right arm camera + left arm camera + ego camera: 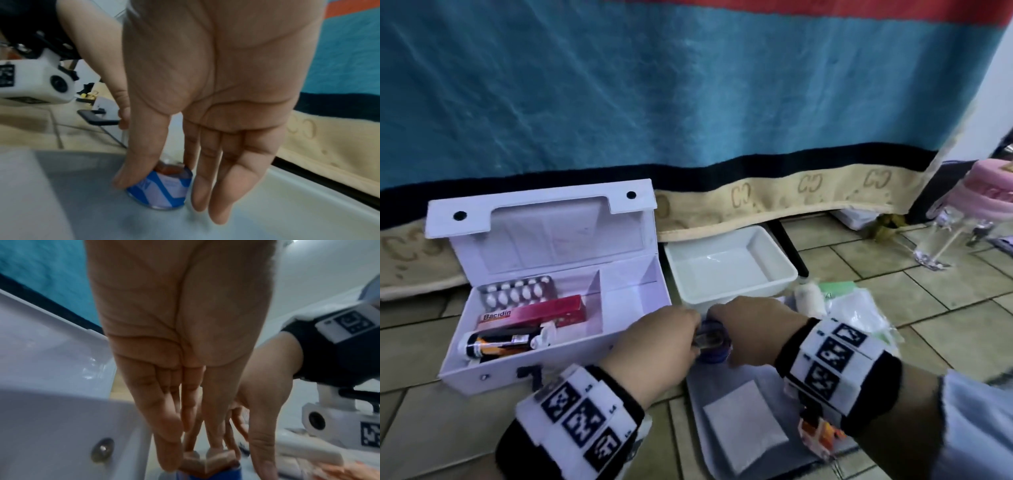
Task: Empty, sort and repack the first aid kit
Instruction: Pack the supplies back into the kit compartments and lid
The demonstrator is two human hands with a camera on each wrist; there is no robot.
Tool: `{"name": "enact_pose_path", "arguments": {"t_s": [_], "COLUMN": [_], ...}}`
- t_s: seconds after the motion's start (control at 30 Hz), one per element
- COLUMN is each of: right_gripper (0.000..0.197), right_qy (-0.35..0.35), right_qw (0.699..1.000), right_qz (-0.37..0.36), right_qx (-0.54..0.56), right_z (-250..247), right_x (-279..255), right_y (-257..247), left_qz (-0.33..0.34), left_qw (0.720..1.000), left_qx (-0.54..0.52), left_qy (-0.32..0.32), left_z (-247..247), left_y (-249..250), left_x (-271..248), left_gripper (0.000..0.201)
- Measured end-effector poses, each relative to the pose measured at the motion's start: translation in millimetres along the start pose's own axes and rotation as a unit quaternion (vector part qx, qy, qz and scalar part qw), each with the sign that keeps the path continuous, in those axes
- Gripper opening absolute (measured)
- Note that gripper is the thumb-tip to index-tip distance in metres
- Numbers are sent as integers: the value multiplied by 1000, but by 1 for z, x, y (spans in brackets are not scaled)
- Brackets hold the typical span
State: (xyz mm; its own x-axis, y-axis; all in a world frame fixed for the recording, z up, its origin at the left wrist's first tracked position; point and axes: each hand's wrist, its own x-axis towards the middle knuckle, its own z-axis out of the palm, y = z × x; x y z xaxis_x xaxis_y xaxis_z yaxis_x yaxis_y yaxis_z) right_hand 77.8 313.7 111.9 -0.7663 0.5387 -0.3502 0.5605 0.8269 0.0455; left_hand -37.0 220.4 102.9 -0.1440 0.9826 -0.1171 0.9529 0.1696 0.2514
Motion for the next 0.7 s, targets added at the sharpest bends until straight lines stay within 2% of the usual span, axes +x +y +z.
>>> {"name": "enact_pose_path", "arguments": {"t_s": [0.07,0.13,0.17,0.33,0.43,0.5,0.57,0.63,0.7], "right_gripper": [34,12,9,22,29,42,48,45,41], "right_qy": [10,3,-3,29,34,36,42,62,86], "right_qw": [999,998,997,996,997,999,999,996,985], "right_qz": [-3,-6,-7,-15,-12,-9,-7,-21,-46], "right_qx": [-32,-67,-81,-83,-70,-35,8,66,142], "right_z": [5,10,12,3,-13,-30,-48,-63,-74], "right_x": [2,5,7,5,0,-6,-9,-6,3], "right_y": [-3,-7,-8,0,5,8,5,-6,-26], "left_qz": [-16,-35,-44,-54,-59,-71,-108,-154,-202], "left_qw": [1000,999,998,998,998,995,985,968,952], "left_qx": [16,30,38,27,-8,-52,-111,-156,-143], "left_qy": [-12,-21,-26,-35,5,39,76,125,183], "left_z": [8,14,16,12,-2,-15,-30,-45,-55], "left_y": [7,13,15,18,12,0,-17,-38,-59], "left_x": [6,12,13,12,-3,-18,-35,-51,-64], "left_gripper": [23,24,24,22,9,15,20,20,21]}}
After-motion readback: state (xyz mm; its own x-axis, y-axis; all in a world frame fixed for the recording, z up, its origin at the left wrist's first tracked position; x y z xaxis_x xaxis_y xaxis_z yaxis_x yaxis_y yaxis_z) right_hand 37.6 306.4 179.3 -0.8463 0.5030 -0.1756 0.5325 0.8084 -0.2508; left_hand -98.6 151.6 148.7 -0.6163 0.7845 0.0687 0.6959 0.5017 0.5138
